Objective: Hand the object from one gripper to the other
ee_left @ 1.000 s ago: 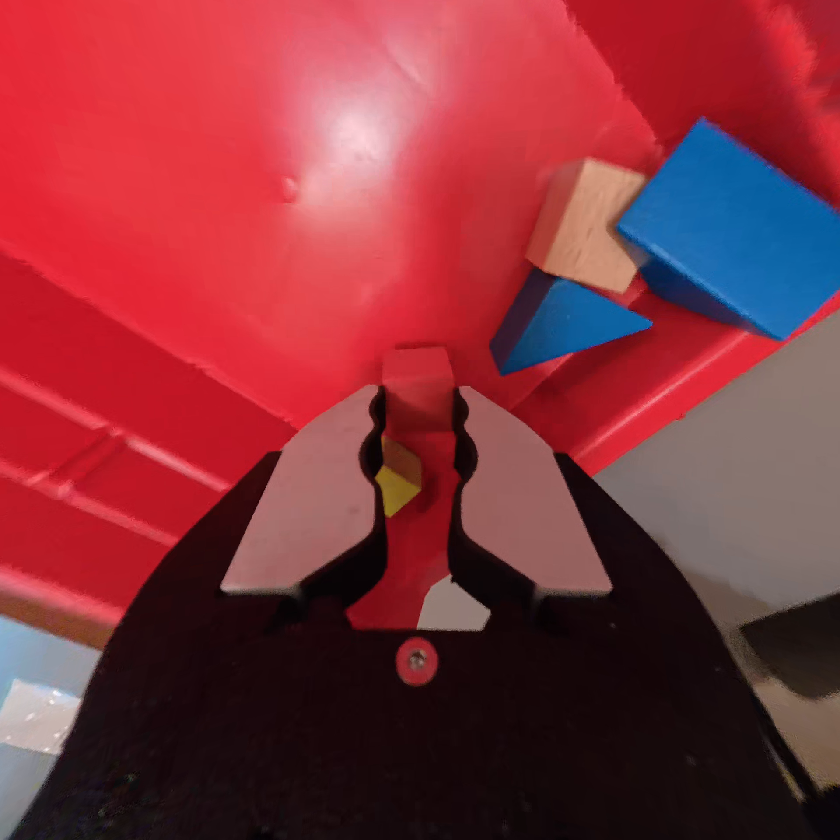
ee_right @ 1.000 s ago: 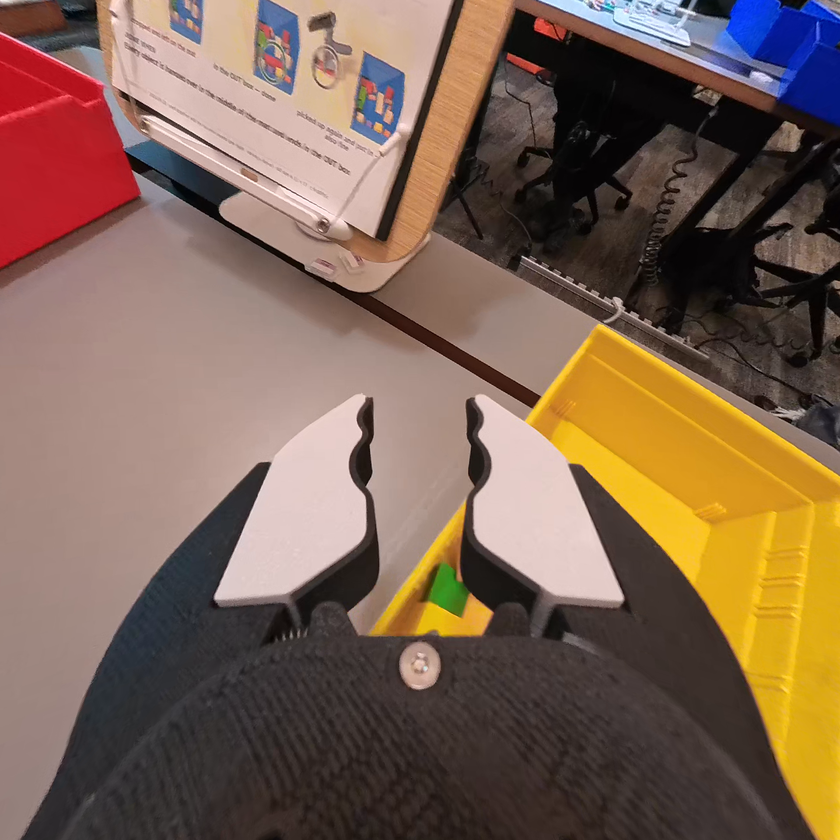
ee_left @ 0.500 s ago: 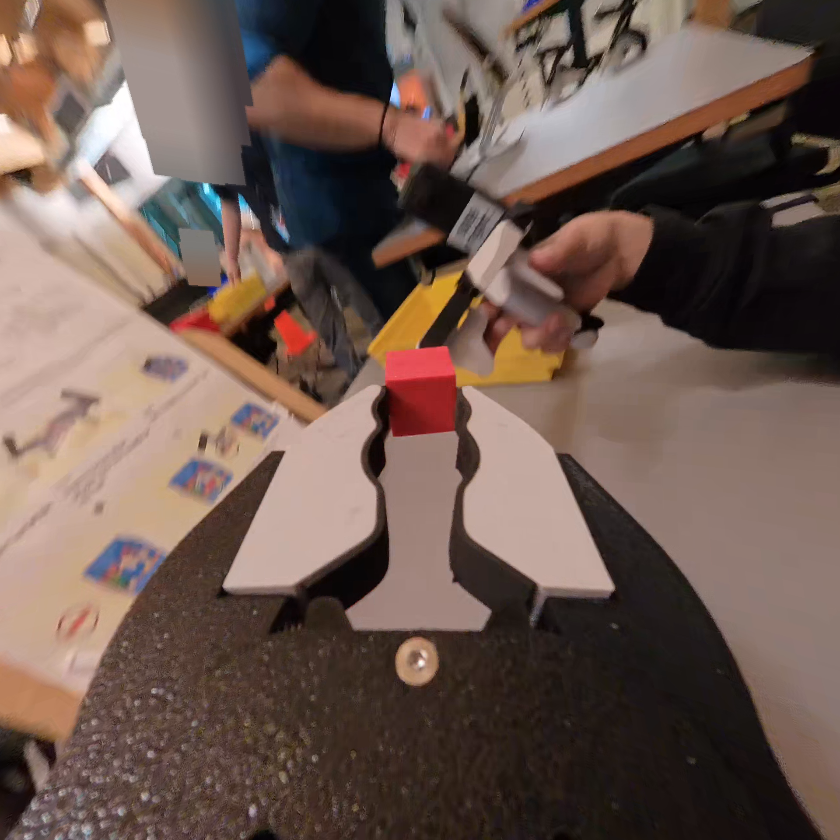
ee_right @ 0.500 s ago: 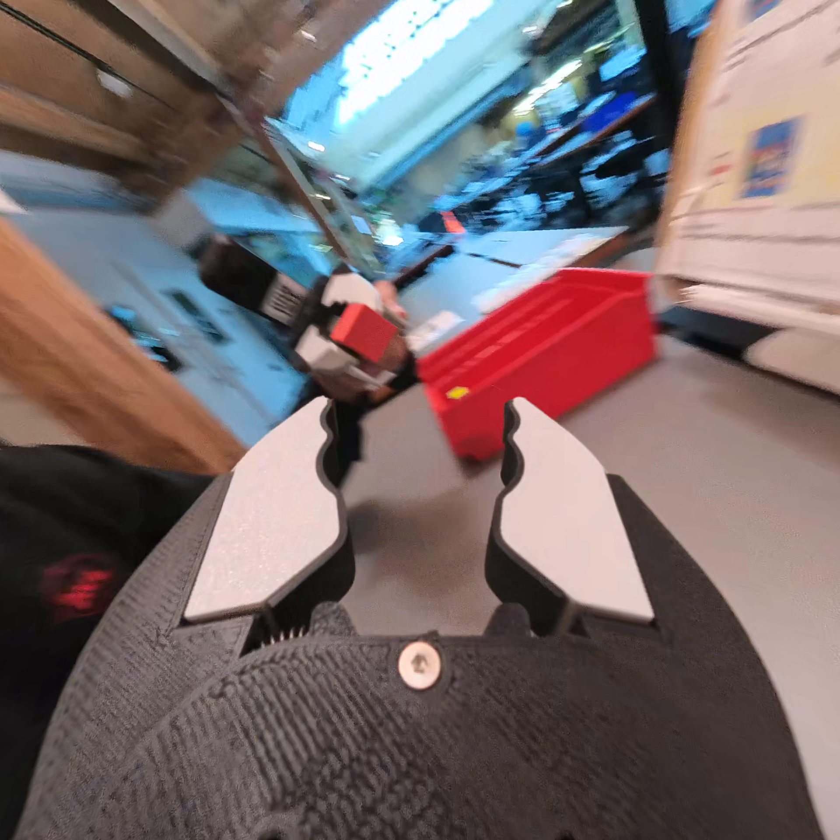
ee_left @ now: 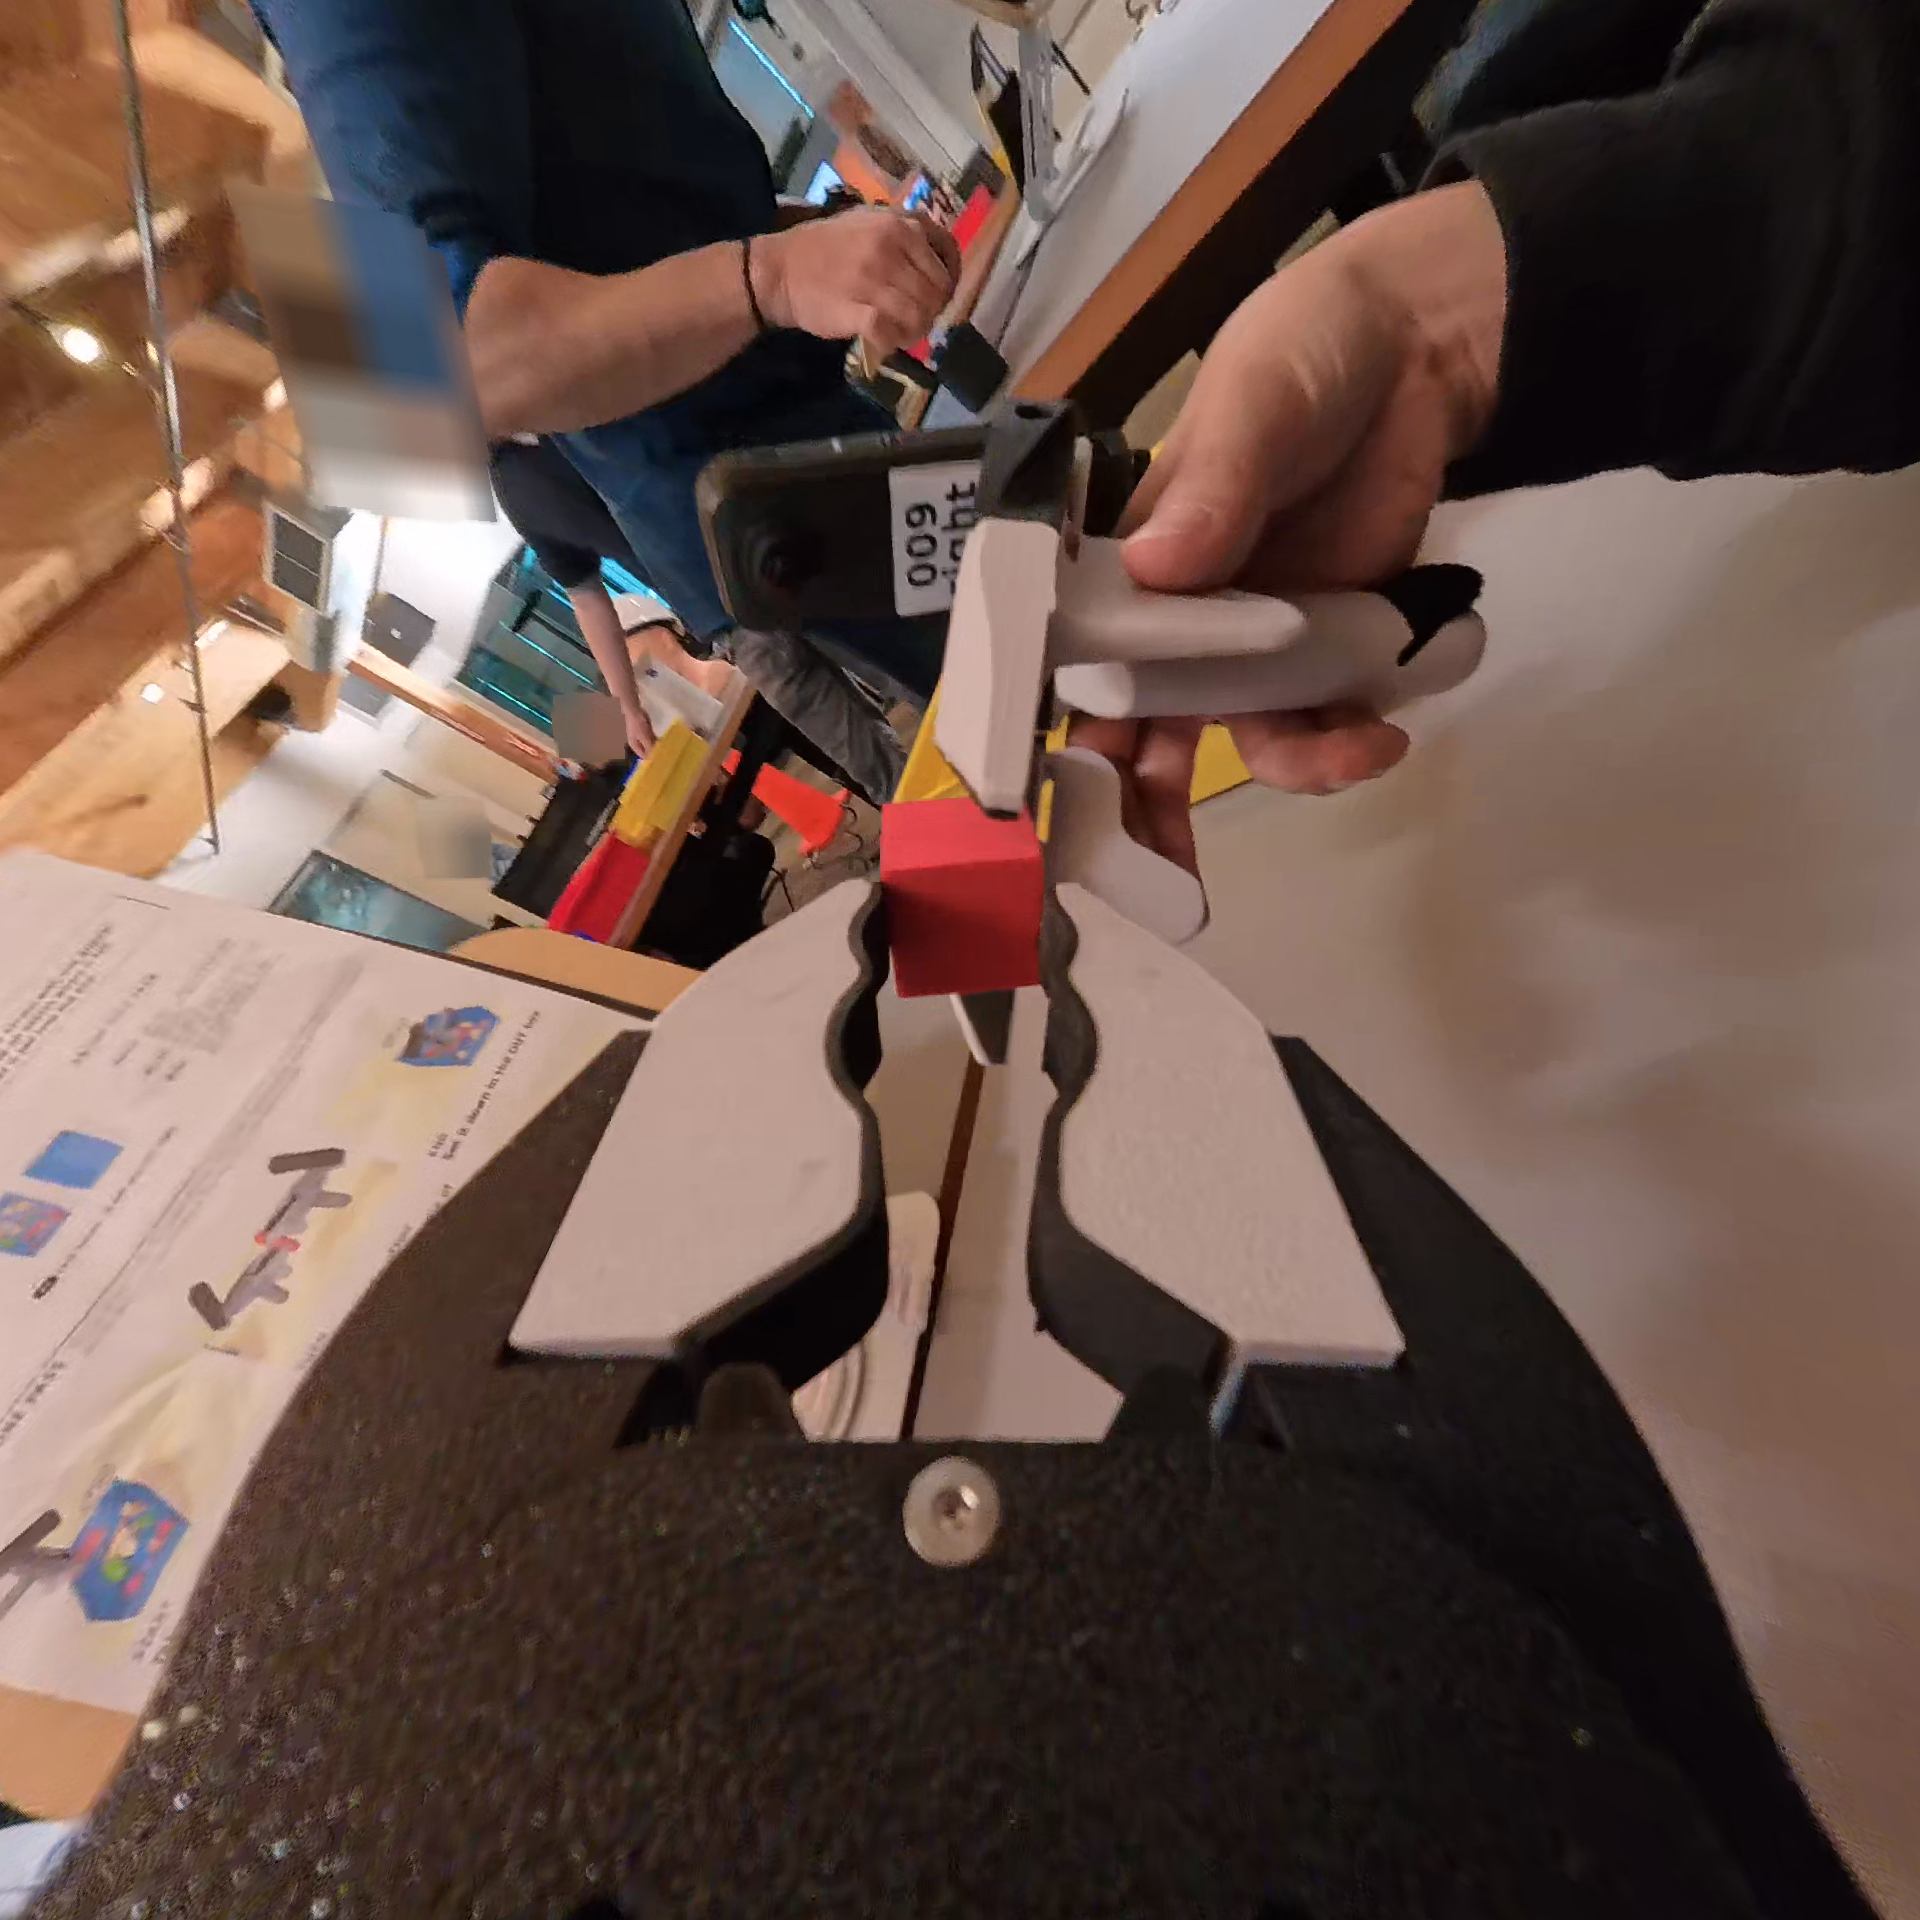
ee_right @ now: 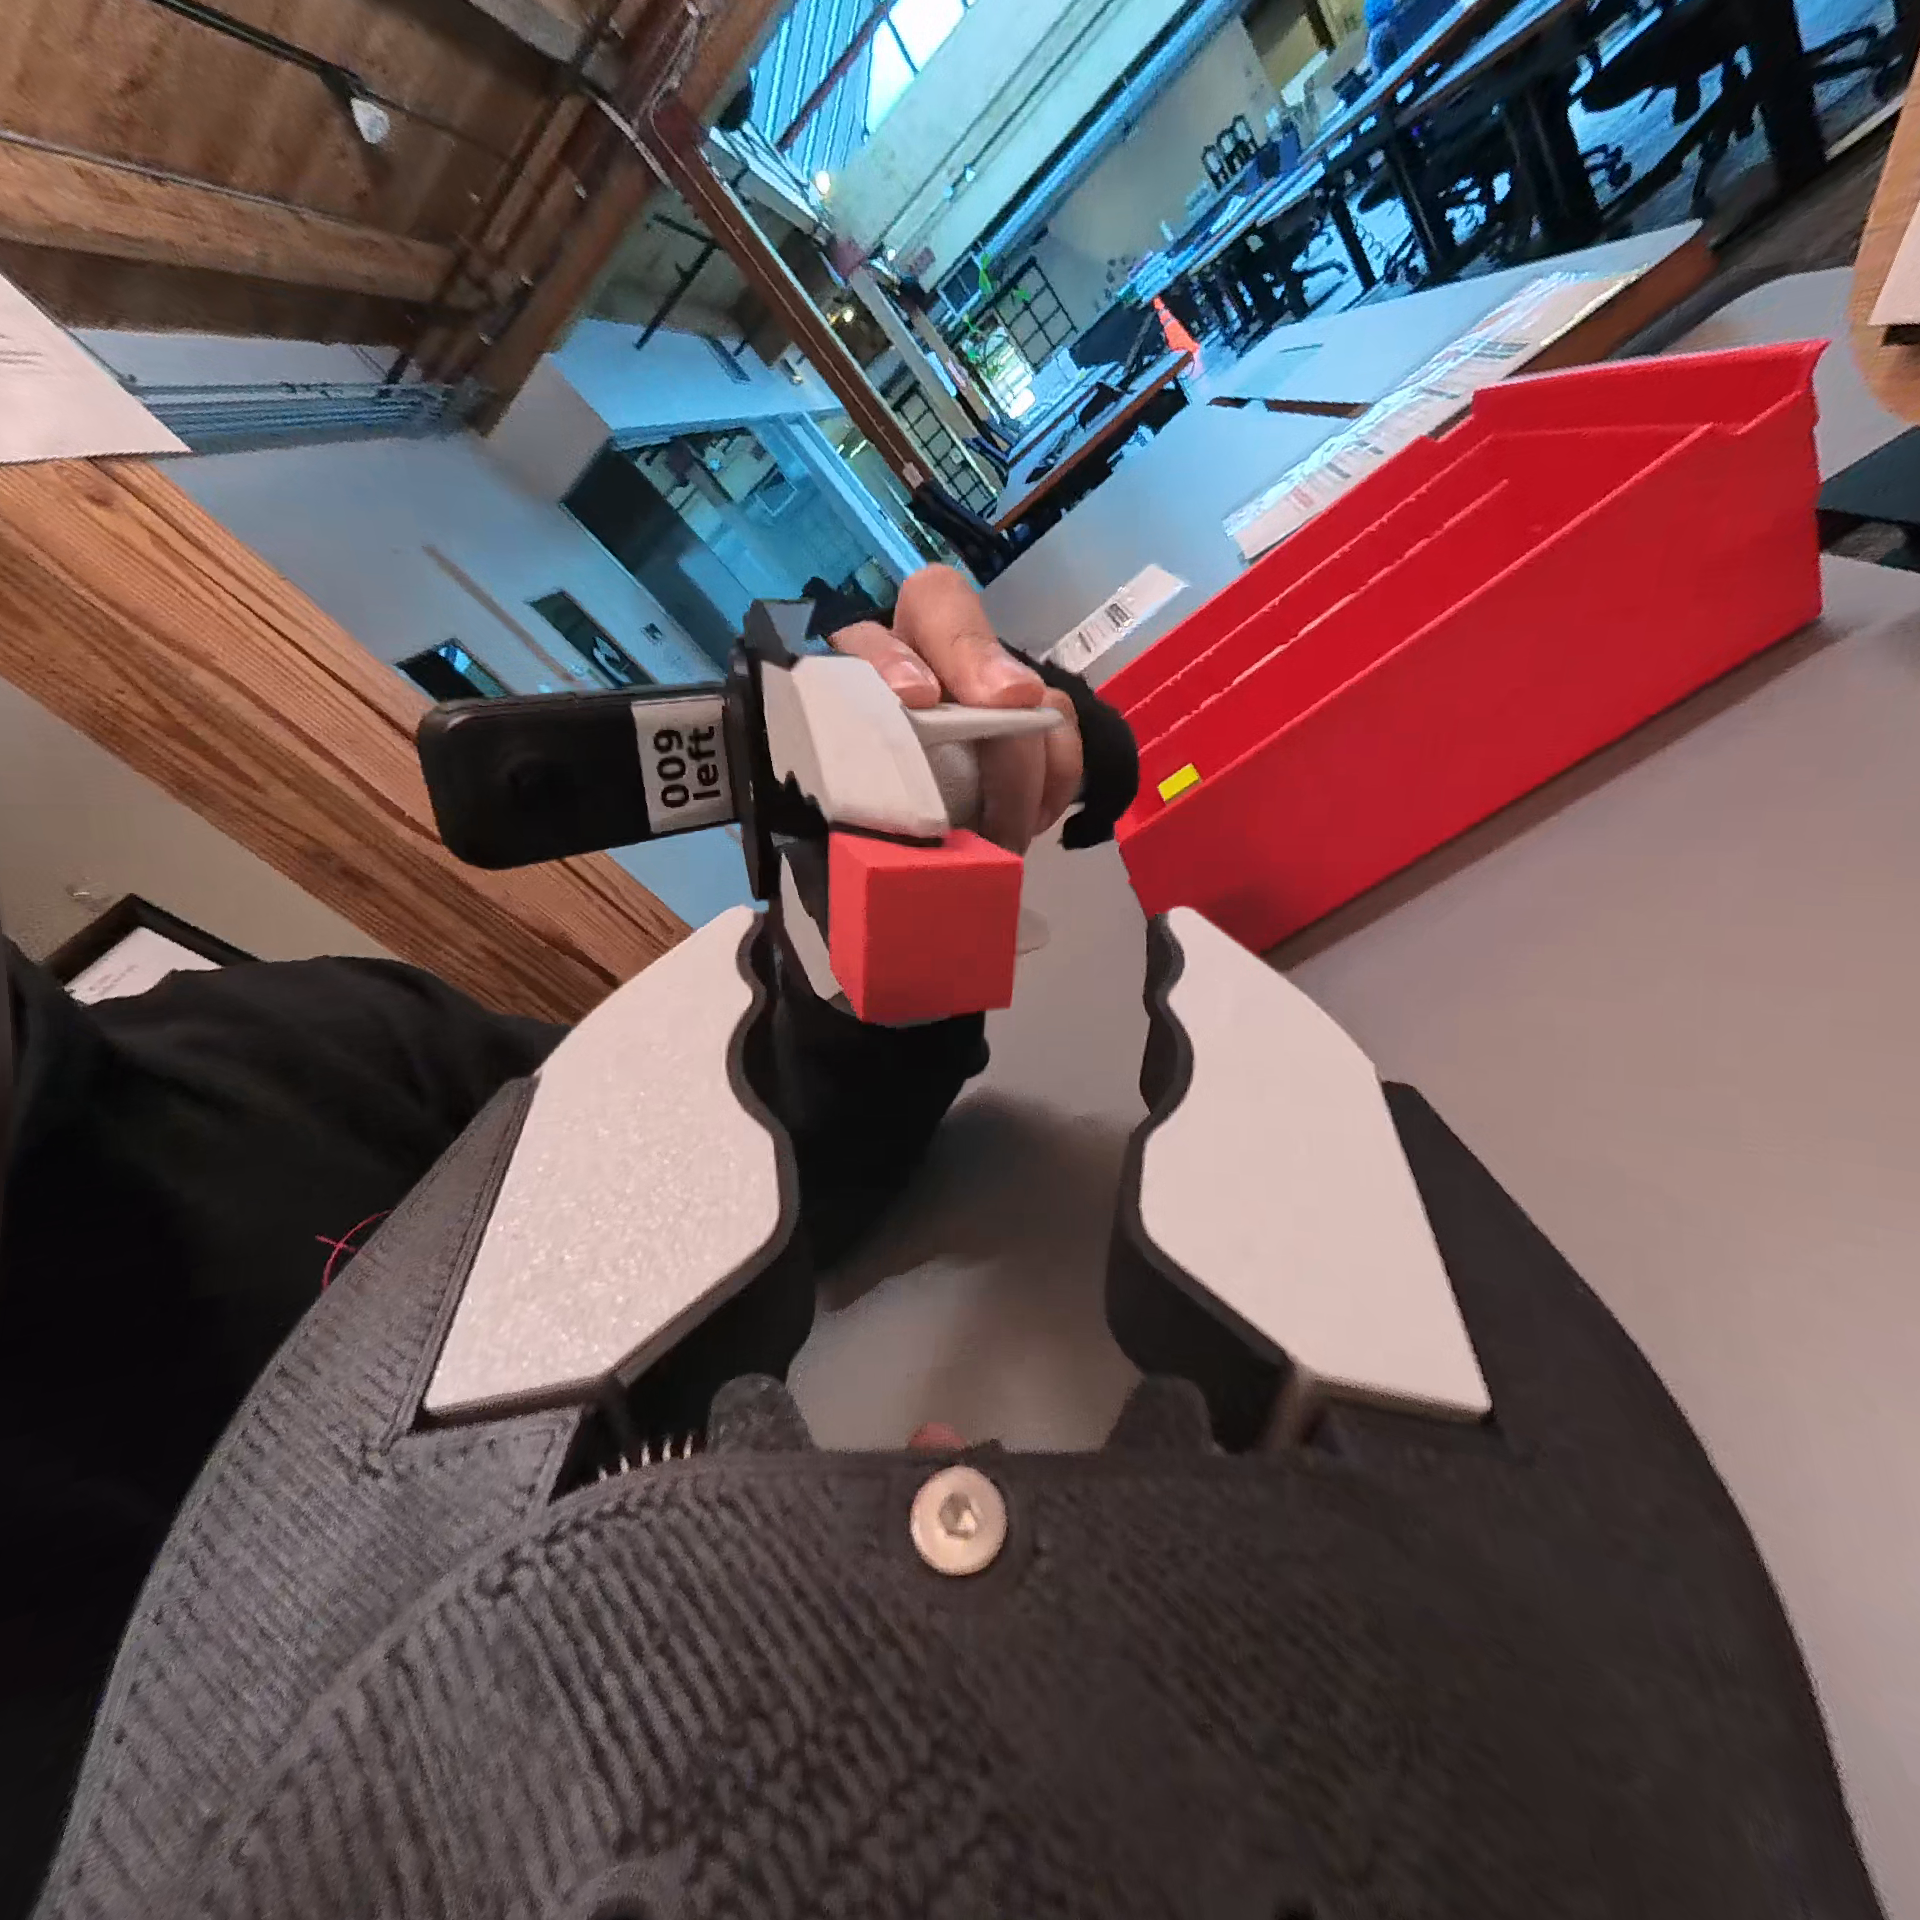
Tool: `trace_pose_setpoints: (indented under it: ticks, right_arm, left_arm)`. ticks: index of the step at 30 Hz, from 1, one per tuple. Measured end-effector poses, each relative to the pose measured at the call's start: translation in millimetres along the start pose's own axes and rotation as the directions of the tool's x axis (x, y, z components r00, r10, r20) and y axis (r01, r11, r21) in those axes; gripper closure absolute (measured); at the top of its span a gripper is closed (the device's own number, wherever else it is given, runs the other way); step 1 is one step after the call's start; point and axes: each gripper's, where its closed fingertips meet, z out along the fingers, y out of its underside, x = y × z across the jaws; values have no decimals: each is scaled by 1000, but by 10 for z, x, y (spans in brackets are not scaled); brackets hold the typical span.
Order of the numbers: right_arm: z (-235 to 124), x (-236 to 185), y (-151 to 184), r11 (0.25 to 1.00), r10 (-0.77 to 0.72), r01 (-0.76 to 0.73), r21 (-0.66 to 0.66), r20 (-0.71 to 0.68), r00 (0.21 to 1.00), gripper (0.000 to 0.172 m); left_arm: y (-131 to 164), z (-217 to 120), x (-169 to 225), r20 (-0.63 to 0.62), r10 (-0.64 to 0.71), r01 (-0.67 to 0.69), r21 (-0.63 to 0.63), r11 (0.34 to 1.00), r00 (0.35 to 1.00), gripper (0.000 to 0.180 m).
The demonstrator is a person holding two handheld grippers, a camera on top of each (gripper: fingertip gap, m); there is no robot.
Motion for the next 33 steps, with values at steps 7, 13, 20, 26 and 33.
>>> trace_pose_setpoints:
  ticks: [7,13,20,26,33]
  right_arm:
    - [5,-231,-25,996,81,-86,16,195,977,115]
    - [31,-268,22,997,83,-79,-27,231,969,142]
    - [-339,26,-241,997,-59,65,51,-104,993,142]
    - [-2346,958,-334,988,-58,153,13,-892,447,142]
    - [-3422,1443,215,998,41,-55,35,-992,122,142]
  left_arm:
    - [-178,-7,51,-22,-20,23,134,991,1000,154]
    - [-136,40,62,-19,-32,34,122,992,999,154]
    - [-10,31,-53,56,-127,124,61,990,990,145]
    - [159,-13,-196,111,-222,224,-8,975,969,155]
    - [291,82,-160,104,-292,298,-47,953,951,160]
